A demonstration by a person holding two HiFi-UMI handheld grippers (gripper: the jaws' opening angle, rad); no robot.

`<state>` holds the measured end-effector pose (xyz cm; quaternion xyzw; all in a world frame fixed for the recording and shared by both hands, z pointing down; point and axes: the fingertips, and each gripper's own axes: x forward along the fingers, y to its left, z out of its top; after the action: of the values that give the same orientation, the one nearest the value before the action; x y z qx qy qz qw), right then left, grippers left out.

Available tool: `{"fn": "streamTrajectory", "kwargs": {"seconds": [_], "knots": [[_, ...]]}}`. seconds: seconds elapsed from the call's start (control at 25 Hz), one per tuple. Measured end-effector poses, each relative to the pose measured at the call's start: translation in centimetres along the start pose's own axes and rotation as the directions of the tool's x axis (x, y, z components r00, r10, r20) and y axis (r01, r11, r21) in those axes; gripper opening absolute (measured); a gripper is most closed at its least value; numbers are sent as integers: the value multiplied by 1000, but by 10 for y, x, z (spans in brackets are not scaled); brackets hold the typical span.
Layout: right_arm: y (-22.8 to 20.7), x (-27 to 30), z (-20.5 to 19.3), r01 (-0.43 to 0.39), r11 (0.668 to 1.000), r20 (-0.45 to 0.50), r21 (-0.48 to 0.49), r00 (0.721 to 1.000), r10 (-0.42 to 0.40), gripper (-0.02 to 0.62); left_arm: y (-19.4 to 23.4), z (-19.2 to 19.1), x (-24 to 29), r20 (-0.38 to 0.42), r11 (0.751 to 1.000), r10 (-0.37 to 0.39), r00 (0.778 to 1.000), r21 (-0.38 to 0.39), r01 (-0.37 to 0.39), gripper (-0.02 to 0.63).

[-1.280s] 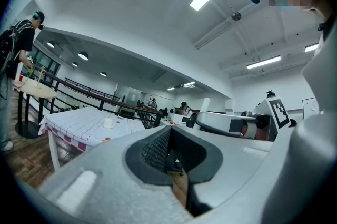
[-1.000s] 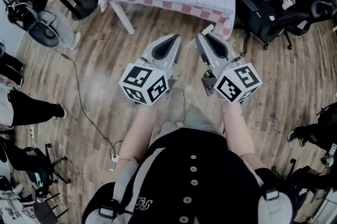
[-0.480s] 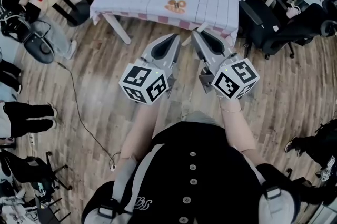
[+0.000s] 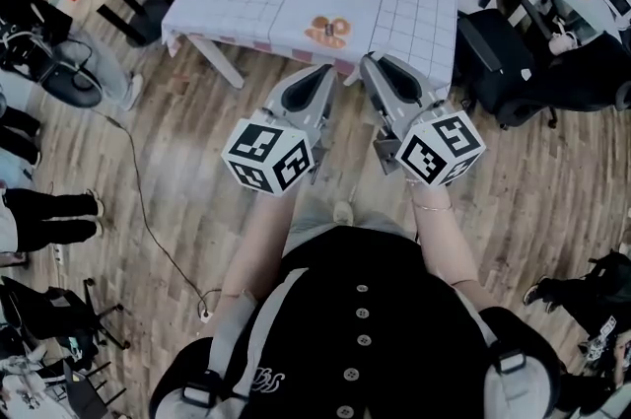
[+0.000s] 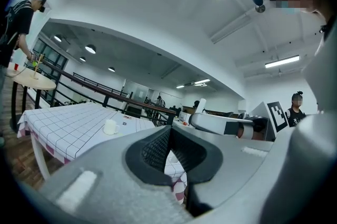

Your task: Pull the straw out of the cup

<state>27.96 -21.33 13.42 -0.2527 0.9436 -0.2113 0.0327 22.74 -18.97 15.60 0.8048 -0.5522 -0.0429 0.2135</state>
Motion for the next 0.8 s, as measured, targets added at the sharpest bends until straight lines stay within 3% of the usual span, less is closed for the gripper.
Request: {"fn": "streamTrajectory", "kwargs": {"seconds": [0.12, 0.24, 0.32, 0.4, 0.52, 0.6, 0.8], "knots": [[2, -3, -26, -11, 1000, 2, 9, 1000, 11, 32, 9, -22, -8, 0, 1000, 12, 1000, 8, -12, -2], [66, 12, -96, -11, 1000, 1, 13, 1000, 11, 32, 52, -59, -84, -2, 1000, 14, 1000, 5, -14, -2], [132, 25, -158, 64, 998, 53, -25, 997, -62, 32, 92, -87, -155, 7, 996, -82, 997, 31, 82, -2], [196, 38, -217, 166, 983, 138, -81, 978, -154, 32, 132, -113, -222, 25, 974, -215, 976, 75, 213, -2], [276, 63, -300, 199, 975, 167, -102, 969, -181, 32, 190, -154, -314, 38, 963, -261, 965, 85, 257, -2], [287, 82, -326, 192, 977, 177, -95, 969, -173, 32, 218, -166, -330, 35, 964, -254, 967, 93, 250, -2], [238, 110, -325, 216, 974, 221, -70, 955, -196, 32, 245, -166, -276, 6, 955, -274, 962, 120, 271, -2]]}}
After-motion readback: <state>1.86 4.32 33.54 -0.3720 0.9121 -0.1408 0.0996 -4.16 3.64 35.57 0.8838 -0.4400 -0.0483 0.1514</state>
